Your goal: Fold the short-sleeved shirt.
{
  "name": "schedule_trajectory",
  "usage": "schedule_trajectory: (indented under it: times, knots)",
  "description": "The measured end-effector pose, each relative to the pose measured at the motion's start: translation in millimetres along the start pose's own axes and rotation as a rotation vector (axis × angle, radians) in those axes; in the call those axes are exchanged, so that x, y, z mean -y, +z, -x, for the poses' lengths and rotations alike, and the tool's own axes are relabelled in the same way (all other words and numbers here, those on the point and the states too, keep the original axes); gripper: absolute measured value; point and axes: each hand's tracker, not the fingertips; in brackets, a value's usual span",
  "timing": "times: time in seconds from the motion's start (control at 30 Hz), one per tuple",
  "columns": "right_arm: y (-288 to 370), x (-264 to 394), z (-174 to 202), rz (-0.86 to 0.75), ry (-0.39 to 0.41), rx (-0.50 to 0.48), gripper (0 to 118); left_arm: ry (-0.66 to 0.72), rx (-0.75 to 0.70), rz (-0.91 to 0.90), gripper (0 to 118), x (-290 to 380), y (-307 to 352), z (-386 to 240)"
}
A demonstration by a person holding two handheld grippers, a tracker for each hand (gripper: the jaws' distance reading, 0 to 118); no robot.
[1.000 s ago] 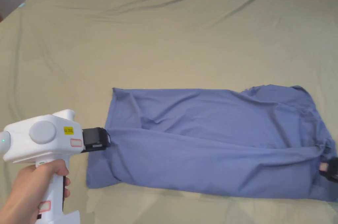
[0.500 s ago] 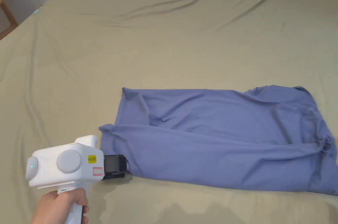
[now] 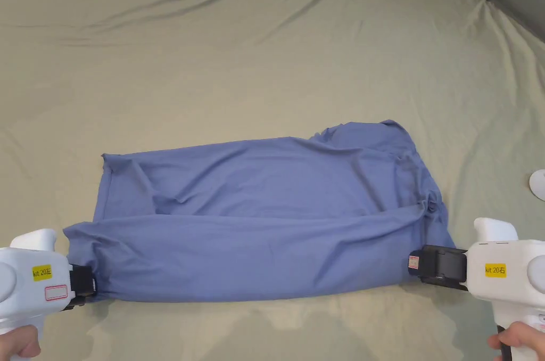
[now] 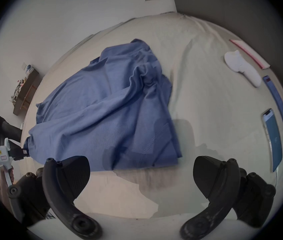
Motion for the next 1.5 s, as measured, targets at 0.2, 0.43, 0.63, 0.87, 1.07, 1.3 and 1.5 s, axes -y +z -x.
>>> schedule_trajectory:
  times: [0.2, 0.43, 0.63, 0.87, 1.07, 1.3, 1.5]
  knots:
    - [-22, -5, 5, -0.003, 0.051, 0.034, 9, -0.041, -0.084, -0.007, 3, -2, 1, -3]
    - [27, 6, 7, -0.054, 0.04, 0.013, 9, -0.084, -0.106, -0.003, 3, 1, 10, 1]
    - [57, 31, 6, -0.056, 0.044, 0.006, 9, -0.095, -0.1, -0.018, 3, 25, 35, 15]
    - [85, 88, -12, 0.01, 0.045, -0.005, 9, -0.112, -0.09, 0.03, 3, 97, 78, 26]
    - [90, 125, -27, 0.086, 0.031, 0.009, 9, -0.098, -0.097, 0.086, 3, 131, 80, 43]
    - [95, 120, -21, 0.063, 0.089, 0.096, 104, -0.094, -0.186, 0.064, 117, 124, 76, 39]
    - [133, 76, -13, -0.042, 0.088, 0.077, 93, -0.071, -0.127, -0.1, 111, 60, 104, 40]
